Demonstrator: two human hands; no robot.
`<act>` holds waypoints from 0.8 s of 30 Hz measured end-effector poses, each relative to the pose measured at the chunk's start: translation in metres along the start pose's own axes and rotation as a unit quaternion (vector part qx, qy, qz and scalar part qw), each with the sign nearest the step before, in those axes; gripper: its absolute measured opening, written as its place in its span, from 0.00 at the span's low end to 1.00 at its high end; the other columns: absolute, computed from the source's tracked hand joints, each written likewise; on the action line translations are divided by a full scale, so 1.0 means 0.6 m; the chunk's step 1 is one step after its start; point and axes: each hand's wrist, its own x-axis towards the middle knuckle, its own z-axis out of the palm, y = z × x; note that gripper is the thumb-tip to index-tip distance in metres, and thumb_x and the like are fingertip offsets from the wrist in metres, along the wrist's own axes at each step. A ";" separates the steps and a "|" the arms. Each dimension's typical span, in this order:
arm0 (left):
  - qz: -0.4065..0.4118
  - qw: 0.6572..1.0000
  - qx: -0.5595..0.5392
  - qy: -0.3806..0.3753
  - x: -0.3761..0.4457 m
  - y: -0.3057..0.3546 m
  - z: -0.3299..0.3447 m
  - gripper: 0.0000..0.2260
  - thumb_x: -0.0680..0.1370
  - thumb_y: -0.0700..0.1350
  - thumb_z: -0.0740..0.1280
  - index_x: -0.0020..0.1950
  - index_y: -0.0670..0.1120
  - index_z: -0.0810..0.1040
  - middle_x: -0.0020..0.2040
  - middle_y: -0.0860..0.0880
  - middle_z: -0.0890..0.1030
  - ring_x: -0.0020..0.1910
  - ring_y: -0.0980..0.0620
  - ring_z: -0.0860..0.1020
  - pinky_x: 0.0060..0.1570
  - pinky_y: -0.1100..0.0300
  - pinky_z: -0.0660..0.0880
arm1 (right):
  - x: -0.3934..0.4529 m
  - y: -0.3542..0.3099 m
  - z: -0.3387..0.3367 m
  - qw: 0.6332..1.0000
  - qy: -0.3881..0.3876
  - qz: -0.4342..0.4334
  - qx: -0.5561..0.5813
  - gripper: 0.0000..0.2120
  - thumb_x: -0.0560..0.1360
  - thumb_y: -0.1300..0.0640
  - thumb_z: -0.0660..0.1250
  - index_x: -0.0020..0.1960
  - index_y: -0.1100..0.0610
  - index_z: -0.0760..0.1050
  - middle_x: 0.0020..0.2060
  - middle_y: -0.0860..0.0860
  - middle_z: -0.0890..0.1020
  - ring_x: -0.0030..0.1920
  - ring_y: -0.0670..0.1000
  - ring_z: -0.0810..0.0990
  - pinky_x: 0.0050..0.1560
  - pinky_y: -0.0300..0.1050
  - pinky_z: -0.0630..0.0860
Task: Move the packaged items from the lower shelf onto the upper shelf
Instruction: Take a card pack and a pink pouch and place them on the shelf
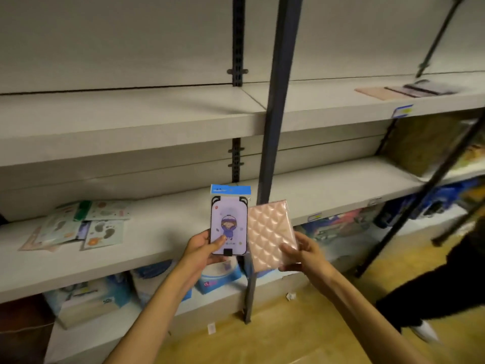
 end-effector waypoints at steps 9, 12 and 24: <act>0.105 0.979 0.148 -0.091 0.006 0.025 0.269 0.09 0.81 0.44 0.67 0.61 0.50 0.76 0.50 0.46 0.86 0.38 0.43 0.86 0.32 0.55 0.82 | -0.034 -0.070 -0.235 0.995 0.081 -0.055 0.021 0.15 0.76 0.63 0.69 0.62 0.57 0.76 0.54 0.59 0.83 0.50 0.61 0.84 0.42 0.56 0.83; 0.156 0.959 0.220 -0.085 0.027 0.053 0.337 0.05 0.82 0.48 0.65 0.57 0.50 0.76 0.43 0.48 0.85 0.30 0.48 0.81 0.31 0.58 0.79 | -0.024 -0.102 -0.293 0.991 0.099 -0.081 0.033 0.15 0.76 0.63 0.69 0.62 0.58 0.76 0.54 0.58 0.84 0.50 0.59 0.84 0.41 0.53 0.82; 0.283 0.937 0.200 -0.047 0.184 0.202 0.618 0.04 0.82 0.48 0.63 0.54 0.49 0.76 0.37 0.55 0.78 0.27 0.57 0.70 0.29 0.61 0.69 | 0.105 -0.328 -0.522 0.977 0.122 -0.173 0.002 0.12 0.77 0.63 0.68 0.60 0.59 0.77 0.51 0.59 0.84 0.46 0.58 0.83 0.39 0.52 0.84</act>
